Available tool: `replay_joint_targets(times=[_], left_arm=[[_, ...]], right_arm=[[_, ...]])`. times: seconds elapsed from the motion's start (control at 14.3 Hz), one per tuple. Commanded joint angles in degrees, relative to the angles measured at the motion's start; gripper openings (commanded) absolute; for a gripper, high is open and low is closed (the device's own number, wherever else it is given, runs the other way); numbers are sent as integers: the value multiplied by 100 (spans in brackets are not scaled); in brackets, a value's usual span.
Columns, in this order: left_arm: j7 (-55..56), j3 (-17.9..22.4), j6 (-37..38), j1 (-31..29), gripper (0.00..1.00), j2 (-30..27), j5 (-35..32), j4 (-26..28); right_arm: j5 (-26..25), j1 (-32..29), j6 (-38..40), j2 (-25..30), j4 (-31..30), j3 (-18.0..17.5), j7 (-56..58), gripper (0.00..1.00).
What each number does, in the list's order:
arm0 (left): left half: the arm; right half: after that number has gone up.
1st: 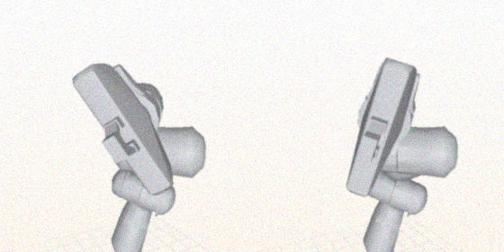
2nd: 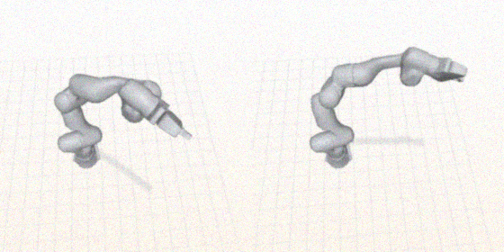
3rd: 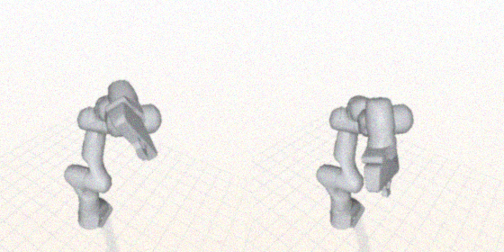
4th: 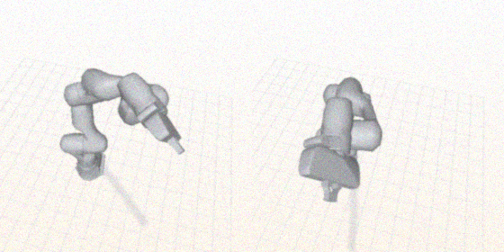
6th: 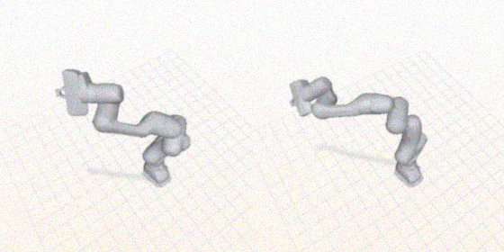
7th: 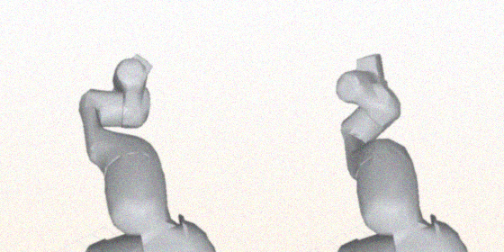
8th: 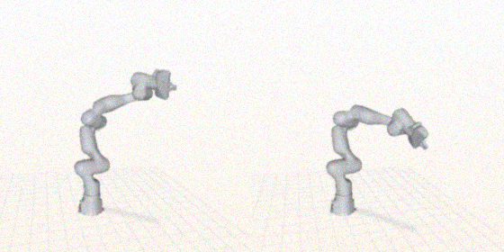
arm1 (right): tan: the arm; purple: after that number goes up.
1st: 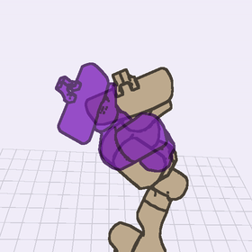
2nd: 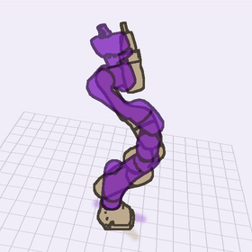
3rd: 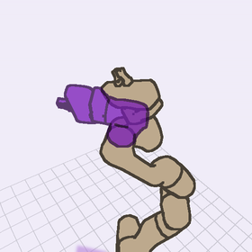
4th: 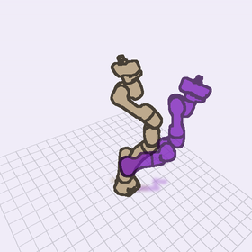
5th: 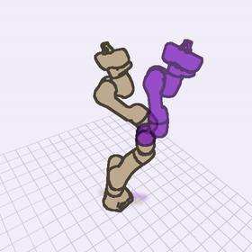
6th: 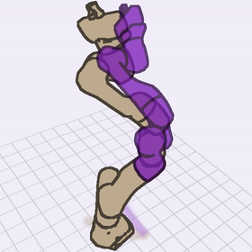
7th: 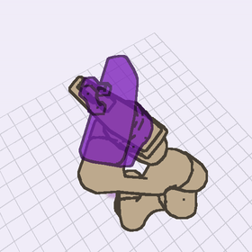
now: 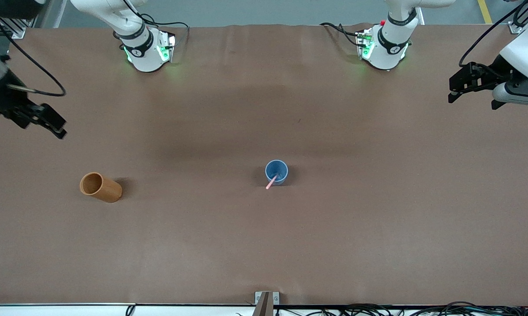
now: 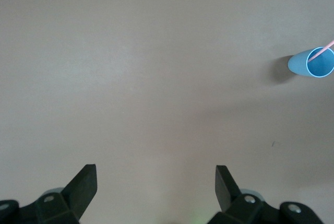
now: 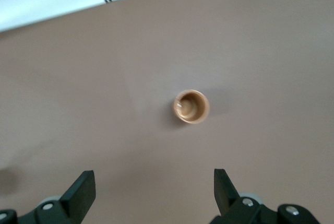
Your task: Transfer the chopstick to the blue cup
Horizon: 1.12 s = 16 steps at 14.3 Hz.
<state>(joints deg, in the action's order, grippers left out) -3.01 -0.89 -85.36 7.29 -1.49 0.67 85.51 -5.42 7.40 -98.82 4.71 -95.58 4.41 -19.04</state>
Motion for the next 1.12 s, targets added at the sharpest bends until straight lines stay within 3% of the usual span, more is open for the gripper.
replay_joint_targets(times=[0.0, 0.35, 0.63, 0.84, 1.05], left_arm=[[2, -8, 10, -34, 100, 61, 12, -140], [-7, -8, 10, -43, 100, 79, 65, -140], [11, -8, 10, -60, 100, 70, 74, -131], [11, -464, 10, -578, 100, 105, 65, -122], [-6, -456, 10, -448, 100, 149, 48, -140]], right_arm=[[85, -413, 212, 302, -233, -107, 574, 100], [181, -617, 1179, 188, 758, 104, 1463, 100], [568, -626, 1294, 22, 961, 174, 1517, 100], [560, -626, 1926, -496, 1680, 174, 1578, 100], [560, -599, 1998, -524, 1745, 165, 1701, 100]])
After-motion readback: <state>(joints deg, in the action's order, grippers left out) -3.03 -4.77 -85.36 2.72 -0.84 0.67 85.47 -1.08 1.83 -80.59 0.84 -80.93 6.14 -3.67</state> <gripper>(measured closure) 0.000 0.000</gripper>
